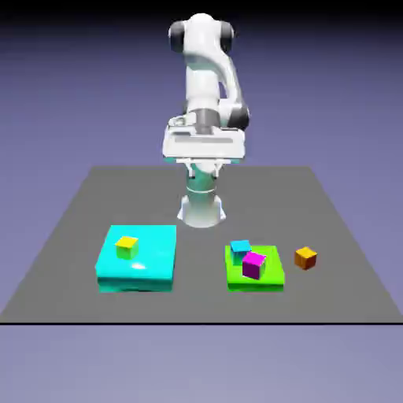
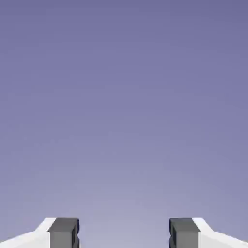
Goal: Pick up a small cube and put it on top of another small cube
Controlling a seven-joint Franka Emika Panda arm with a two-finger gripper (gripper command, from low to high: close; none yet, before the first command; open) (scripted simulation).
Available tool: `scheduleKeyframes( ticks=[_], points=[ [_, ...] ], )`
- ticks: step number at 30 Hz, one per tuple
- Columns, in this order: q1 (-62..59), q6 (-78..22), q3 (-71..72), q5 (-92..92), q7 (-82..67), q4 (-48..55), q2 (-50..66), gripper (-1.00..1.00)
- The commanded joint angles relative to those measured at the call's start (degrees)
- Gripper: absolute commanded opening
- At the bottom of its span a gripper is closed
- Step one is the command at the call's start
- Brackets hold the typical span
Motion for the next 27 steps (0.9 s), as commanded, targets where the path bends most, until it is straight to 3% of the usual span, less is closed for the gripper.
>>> scheduleKeyframes(
  ticks=[1,27],
  points=[
    [-0.87,-0.92,2.08,0.19,2.10,0.64,-0.47,0.00],
    [-23.57,-24.93,56.07,5.26,56.73,17.25,-12.78,0.00]
  ],
)
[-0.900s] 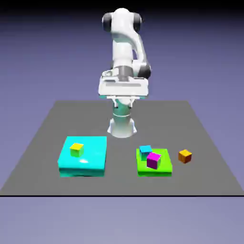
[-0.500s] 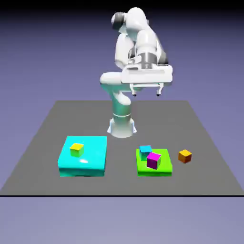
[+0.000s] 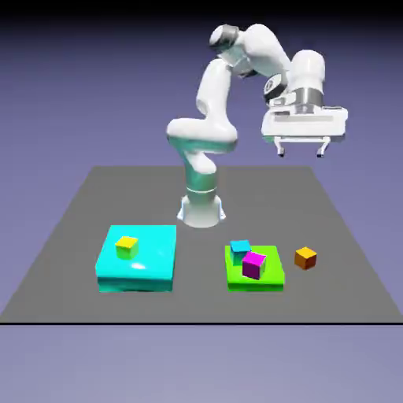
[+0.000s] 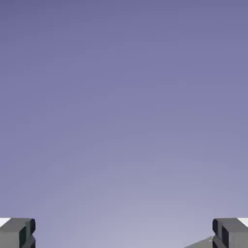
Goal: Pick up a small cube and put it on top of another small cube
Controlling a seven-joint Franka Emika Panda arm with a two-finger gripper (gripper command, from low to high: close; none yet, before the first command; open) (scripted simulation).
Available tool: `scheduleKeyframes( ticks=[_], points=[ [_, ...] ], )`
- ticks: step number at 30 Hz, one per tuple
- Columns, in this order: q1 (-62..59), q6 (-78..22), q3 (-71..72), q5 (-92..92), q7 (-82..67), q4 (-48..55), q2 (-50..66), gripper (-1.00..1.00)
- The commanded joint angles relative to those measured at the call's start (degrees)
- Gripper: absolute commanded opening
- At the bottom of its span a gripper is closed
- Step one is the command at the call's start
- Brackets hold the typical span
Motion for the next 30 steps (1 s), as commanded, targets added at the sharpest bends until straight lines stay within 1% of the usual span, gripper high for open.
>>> scheduleKeyframes(
  ticks=[1,29,30],
  points=[
    [-0.87,-0.92,2.08,0.19,2.10,0.64,-0.47,0.00],
    [-25.31,-26.77,60.22,5.64,60.93,18.53,-13.73,0.00],
    [-25.47,-26.94,60.59,5.68,61.30,18.65,-13.82,0.00]
  ],
)
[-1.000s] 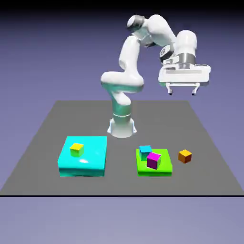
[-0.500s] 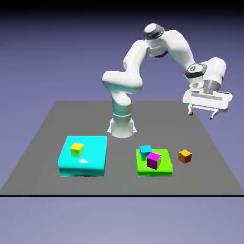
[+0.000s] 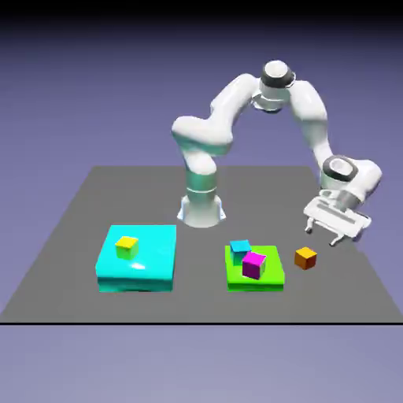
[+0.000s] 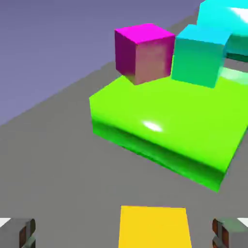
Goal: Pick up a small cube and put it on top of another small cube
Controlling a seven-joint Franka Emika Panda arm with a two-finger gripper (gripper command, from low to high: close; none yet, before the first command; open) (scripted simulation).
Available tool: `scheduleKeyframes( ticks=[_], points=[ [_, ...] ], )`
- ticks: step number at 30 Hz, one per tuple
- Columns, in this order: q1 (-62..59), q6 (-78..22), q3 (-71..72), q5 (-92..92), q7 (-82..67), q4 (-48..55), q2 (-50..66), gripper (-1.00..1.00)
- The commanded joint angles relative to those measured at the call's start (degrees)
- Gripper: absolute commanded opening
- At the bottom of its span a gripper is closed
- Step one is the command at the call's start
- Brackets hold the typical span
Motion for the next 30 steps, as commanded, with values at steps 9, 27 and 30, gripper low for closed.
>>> scheduleKeyframes(
  ticks=[9,27,30],
  points=[
    [-1.86,3.18,1.94,1.06,-0.12,-0.91,-1.56,-1.00],
    [15.00,18.20,-28.36,-5.64,-17.38,-34.34,5.76,-1.00],
    [10.85,22.01,-24.91,-5.17,-16.94,-34.76,5.72,-1.00]
  ],
)
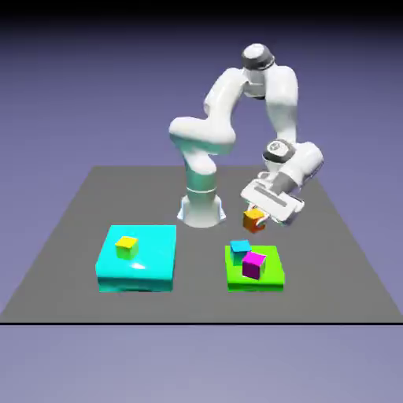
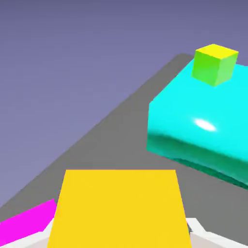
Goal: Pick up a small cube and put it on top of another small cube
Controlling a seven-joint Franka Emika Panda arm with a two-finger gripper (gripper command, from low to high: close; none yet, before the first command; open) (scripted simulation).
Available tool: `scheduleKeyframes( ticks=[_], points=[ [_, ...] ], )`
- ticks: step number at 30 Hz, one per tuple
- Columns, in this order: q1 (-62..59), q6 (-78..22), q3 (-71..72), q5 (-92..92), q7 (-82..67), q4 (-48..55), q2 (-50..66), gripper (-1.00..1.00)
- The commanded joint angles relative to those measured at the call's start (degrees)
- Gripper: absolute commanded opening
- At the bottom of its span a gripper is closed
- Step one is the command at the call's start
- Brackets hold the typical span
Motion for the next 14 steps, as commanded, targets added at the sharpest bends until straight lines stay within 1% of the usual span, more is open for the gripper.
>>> scheduleKeyframes(
  ticks=[1,5,6,7,14],
  points=[
    [-2.08,1.85,1.73,0.26,0.20,-0.21,-0.02,-1.00],
    [-9.21,8.40,7.67,1.06,0.96,-0.92,-0.09,-1.00],
    [-9.21,8.40,7.67,1.06,0.96,-0.92,-0.09,1.00],
    [-9.21,8.40,7.67,1.06,0.96,-0.92,-0.09,1.00],
    [4.15,-3.87,-3.45,-0.45,-0.46,0.42,0.04,1.00]
  ],
)
